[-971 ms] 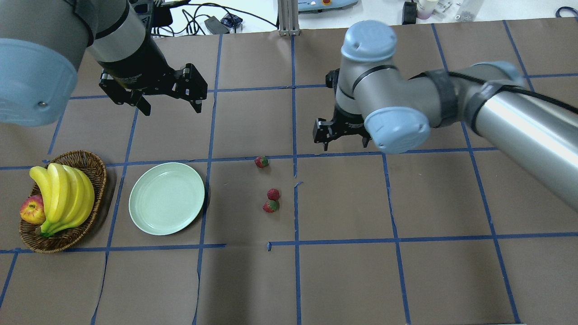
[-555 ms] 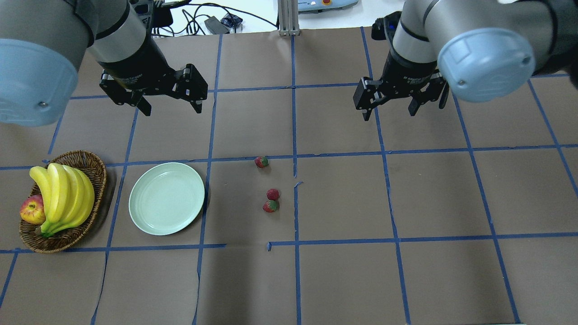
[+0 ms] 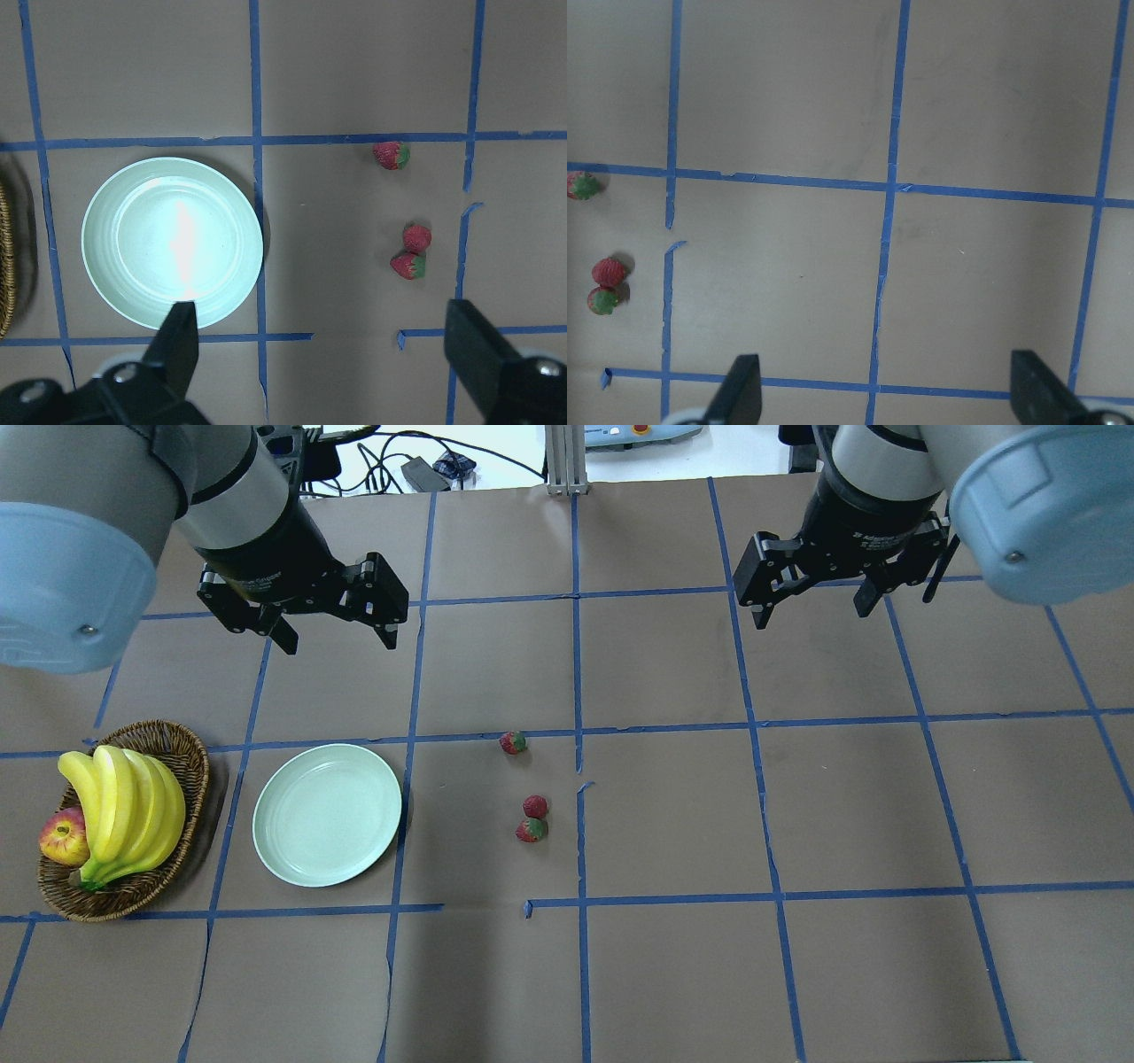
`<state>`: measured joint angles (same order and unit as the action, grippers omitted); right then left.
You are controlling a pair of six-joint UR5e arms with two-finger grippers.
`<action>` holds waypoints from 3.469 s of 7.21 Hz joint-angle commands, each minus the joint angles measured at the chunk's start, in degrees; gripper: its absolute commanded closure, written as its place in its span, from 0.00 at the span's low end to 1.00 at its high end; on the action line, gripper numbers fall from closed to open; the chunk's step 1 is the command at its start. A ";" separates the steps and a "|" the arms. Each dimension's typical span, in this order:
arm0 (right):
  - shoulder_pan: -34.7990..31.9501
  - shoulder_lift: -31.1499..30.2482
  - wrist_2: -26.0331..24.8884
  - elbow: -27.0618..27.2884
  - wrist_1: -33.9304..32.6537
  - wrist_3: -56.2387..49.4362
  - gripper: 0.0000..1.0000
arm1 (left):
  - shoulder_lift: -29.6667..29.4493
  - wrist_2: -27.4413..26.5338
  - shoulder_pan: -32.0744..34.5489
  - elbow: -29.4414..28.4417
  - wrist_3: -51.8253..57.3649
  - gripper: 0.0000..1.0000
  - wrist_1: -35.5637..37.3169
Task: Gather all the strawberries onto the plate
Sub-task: 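Swing the left gripper over the strawberries near the table center, then grasp the strawberry farthest from the robot with the left gripper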
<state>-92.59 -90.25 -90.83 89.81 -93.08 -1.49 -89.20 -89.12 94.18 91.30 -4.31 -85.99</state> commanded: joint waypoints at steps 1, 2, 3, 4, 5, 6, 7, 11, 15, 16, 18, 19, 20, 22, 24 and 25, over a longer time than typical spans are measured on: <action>0.57 -0.89 -0.66 -0.07 0.44 -0.26 0.00 | -0.01 0.00 0.04 0.02 0.00 0.00 0.03; 1.09 -1.33 -0.67 -1.03 3.23 -0.87 0.00 | -0.09 0.00 0.04 0.02 0.00 0.00 -0.05; 2.58 -1.07 -0.32 -3.04 5.17 -1.23 0.00 | -0.09 0.00 0.04 0.02 0.00 0.00 0.03; 3.98 0.50 0.12 -5.15 6.58 -1.23 0.00 | -0.09 0.00 0.04 0.02 0.00 0.00 0.03; 4.08 0.51 0.21 -4.91 6.60 -1.23 0.00 | -0.18 0.08 0.04 0.02 0.00 0.00 0.03; 4.00 0.51 0.13 -4.74 6.68 -1.32 0.00 | -0.36 0.17 0.04 0.11 -0.09 0.00 0.03; 4.00 0.69 -0.05 -4.30 5.12 -1.32 0.00 | -0.71 0.17 0.38 0.11 -0.09 0.00 0.03; 4.00 0.43 0.12 -1.66 -0.96 -0.18 0.00 | -2.46 -0.01 2.14 0.63 -0.78 0.00 0.73; 4.00 0.43 0.21 -2.27 -0.61 -0.18 0.00 | -11.06 0.87 7.76 11.59 -13.58 0.00 19.37; 4.00 0.43 0.30 -2.27 -0.61 -0.26 0.00 | -14.47 0.87 8.81 13.71 -15.19 0.00 25.63; 4.00 0.34 0.21 -2.10 -0.61 -0.26 0.00 | -21.94 0.70 9.44 13.73 -19.24 0.05 33.82; 4.00 0.34 0.21 -2.10 -0.61 -0.26 0.00 | -25.37 0.61 9.44 13.73 -19.68 0.06 37.61; 4.00 0.34 0.21 -2.10 -0.61 -0.26 0.00 | -27.84 0.35 9.44 13.73 -21.17 0.08 40.43; 4.00 0.34 0.21 -2.18 -0.61 -0.26 0.00 | -29.36 0.35 10.14 13.73 -21.62 0.19 40.73; 4.00 0.34 0.30 -2.19 -0.61 -0.26 0.00 | -28.75 0.43 10.41 13.73 -21.45 0.69 40.29; 4.00 0.34 0.30 -2.19 -0.61 -0.26 0.00 | -28.75 0.44 10.49 13.65 -21.18 0.96 40.20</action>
<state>-88.59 -89.91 -90.54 87.63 -93.69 -1.76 -118.08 -88.72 104.56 105.02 -25.74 -45.67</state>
